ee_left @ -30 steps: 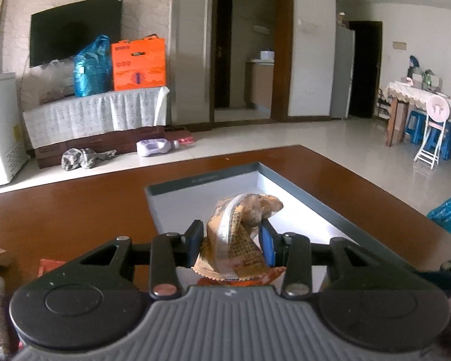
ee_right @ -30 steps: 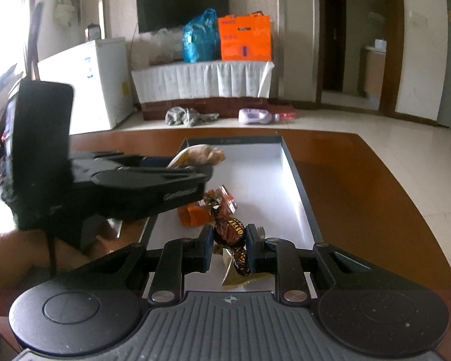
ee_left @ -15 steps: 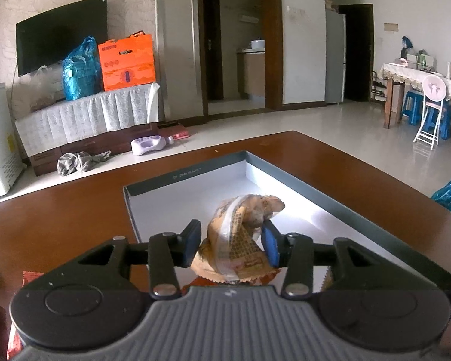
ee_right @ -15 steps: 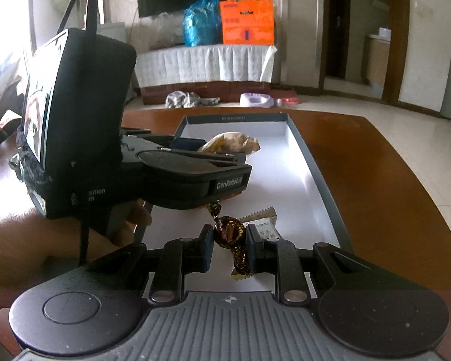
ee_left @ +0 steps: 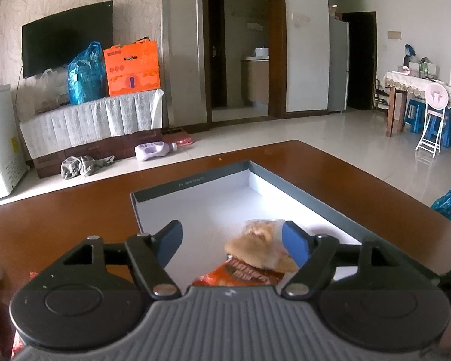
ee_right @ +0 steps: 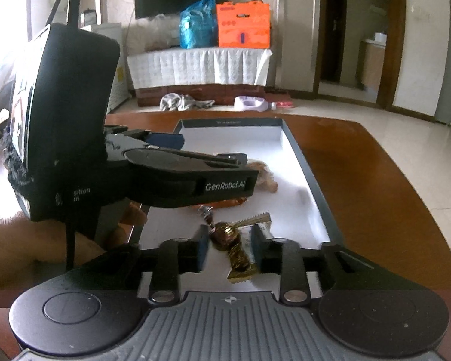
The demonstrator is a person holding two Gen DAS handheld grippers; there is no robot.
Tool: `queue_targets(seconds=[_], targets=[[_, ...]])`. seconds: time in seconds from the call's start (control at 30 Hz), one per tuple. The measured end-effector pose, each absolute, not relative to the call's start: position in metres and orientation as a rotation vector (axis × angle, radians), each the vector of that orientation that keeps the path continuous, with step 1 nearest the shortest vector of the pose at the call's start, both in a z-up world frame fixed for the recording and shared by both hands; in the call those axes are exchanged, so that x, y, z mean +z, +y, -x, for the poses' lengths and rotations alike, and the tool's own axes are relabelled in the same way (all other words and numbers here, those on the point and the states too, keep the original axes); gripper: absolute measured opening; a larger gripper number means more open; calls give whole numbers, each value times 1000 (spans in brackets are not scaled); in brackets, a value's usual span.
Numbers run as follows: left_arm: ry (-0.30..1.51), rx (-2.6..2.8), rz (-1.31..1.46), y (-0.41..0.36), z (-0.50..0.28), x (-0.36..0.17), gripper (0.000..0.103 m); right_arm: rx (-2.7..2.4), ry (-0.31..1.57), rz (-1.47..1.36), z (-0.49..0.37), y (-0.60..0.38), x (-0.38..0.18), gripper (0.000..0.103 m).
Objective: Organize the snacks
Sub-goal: 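Open both grippers to drop the pastry bag and candies into the box, then move both grippers back toward the remaining snacks on the table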
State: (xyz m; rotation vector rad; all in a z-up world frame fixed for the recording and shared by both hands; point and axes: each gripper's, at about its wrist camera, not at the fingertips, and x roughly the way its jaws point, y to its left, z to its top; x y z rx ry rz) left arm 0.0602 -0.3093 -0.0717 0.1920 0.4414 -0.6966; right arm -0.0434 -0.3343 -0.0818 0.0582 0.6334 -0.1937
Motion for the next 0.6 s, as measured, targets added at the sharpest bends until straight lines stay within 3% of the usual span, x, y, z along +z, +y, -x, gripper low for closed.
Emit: queue_targets(seconds=[0.2,0.6], targets=[[425,-683,-157,-295,-60,-63,84,-200,600,-32,44,-331,-79,70],[419,-574,-117,-219,-74,-43,84,-177,565,12,40,-309,-71,70]])
